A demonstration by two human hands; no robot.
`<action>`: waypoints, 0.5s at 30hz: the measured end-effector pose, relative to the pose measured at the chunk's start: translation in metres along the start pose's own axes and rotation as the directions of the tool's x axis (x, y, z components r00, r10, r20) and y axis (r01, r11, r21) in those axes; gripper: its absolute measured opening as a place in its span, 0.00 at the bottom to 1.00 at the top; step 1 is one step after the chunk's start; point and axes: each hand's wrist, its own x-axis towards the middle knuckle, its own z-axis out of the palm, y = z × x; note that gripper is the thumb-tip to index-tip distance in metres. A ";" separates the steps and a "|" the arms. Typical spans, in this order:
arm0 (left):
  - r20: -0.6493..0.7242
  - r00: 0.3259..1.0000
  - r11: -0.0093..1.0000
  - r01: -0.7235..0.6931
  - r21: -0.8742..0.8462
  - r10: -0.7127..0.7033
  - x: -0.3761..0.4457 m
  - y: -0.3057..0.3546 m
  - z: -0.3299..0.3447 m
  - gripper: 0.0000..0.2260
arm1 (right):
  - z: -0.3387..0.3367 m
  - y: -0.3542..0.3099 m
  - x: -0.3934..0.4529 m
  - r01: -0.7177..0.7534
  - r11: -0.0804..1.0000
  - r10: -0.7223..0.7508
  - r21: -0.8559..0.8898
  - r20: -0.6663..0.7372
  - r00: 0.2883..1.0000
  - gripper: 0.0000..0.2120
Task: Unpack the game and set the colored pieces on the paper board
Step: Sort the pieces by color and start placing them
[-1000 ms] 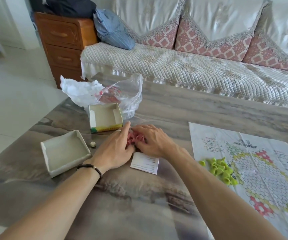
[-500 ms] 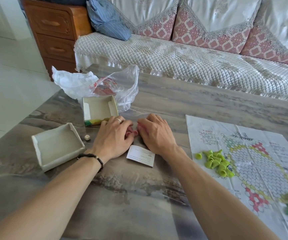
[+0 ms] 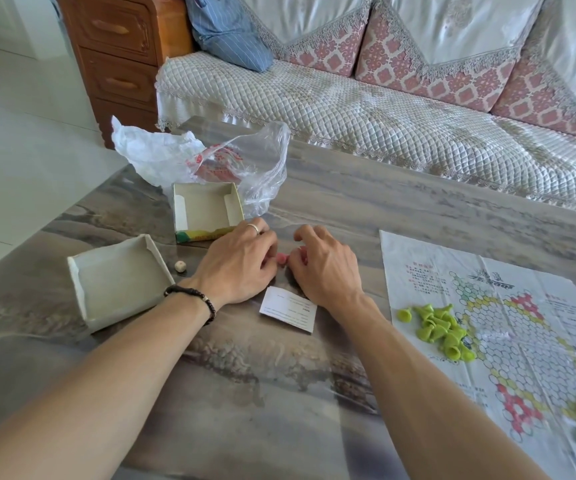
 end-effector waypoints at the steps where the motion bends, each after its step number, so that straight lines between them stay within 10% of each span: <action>1: 0.010 1.000 1.000 -0.009 0.000 0.009 0.000 -0.001 0.000 0.07 | 0.001 0.000 0.000 0.010 1.000 -0.010 -0.008 -0.009 1.000 0.08; 5: 0.076 0.996 0.999 -0.042 -0.012 0.043 0.001 -0.001 0.000 0.20 | 0.003 0.001 -0.001 -0.020 1.000 0.019 -0.008 -0.048 0.999 0.11; 15: -0.080 0.993 0.996 -0.082 0.025 0.084 0.006 0.000 0.001 0.10 | -0.004 -0.003 -0.008 -0.173 0.984 0.171 -0.030 -0.063 0.983 0.10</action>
